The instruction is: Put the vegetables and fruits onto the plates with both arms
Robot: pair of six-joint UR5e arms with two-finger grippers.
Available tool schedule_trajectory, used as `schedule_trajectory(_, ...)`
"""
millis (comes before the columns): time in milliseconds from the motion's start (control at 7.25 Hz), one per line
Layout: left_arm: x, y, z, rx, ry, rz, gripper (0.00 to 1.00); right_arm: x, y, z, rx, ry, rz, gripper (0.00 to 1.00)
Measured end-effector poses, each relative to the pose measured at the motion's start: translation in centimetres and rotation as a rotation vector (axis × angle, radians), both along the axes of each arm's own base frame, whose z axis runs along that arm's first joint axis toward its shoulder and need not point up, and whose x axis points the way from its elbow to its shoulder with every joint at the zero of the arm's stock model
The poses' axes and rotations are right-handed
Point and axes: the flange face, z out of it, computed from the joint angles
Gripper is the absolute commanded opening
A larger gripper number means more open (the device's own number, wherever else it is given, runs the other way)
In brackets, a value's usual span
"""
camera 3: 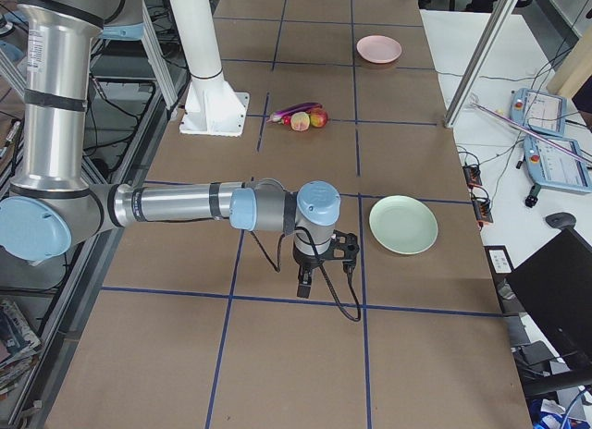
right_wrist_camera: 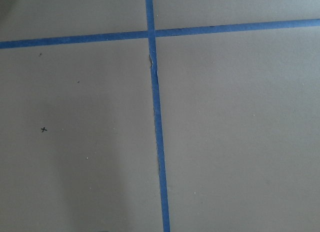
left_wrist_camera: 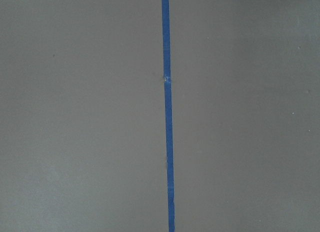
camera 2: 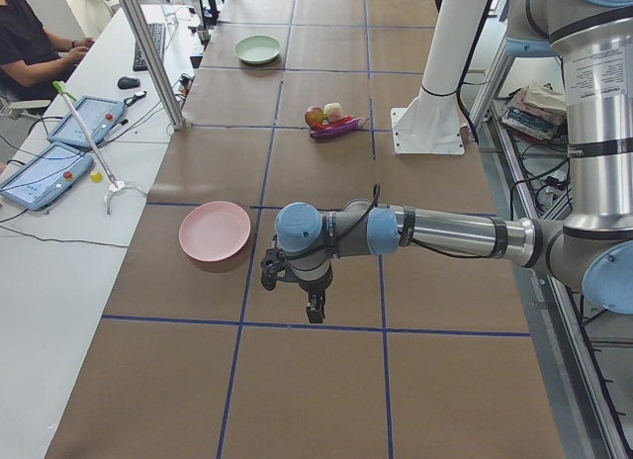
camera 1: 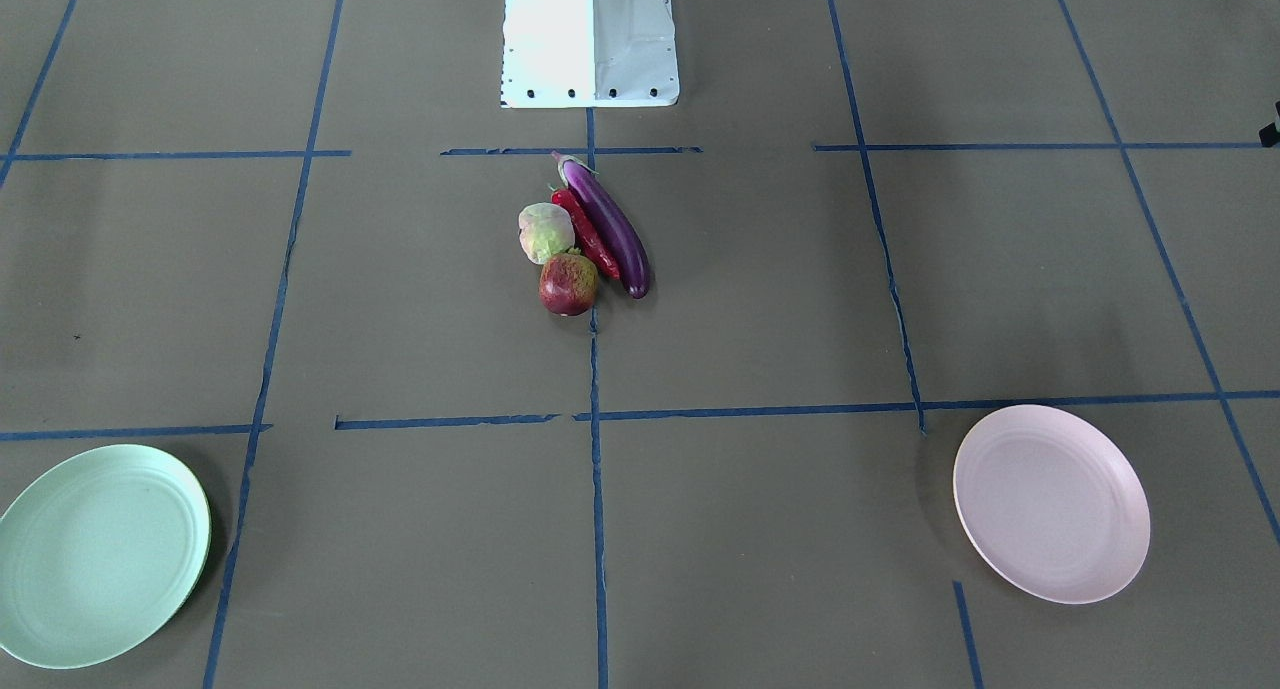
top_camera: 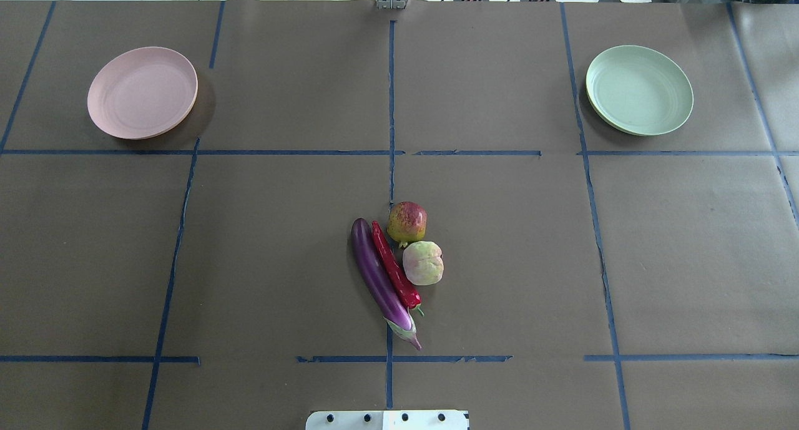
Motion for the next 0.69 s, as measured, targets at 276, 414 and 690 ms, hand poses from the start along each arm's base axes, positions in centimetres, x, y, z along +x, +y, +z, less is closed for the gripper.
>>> schedule_trajectory(276, -0.07, -0.70, -0.52, 0.025, -0.034, 0.009, 1.00, -0.01, -0.01, -0.04, 0.002, 0.000, 0.000, 1.00)
schedule_trajectory(414, -0.14, -0.86, -0.45, 0.028, -0.046, 0.011, 1.00, -0.01, -0.02, -0.18, 0.007, -0.002, -0.002, 1.00)
schedule_trajectory(690, -0.12, -0.96, -0.55, 0.037, -0.043, 0.010, 1.00, -0.06, -0.13, -0.83, 0.028, -0.005, -0.007, 1.00)
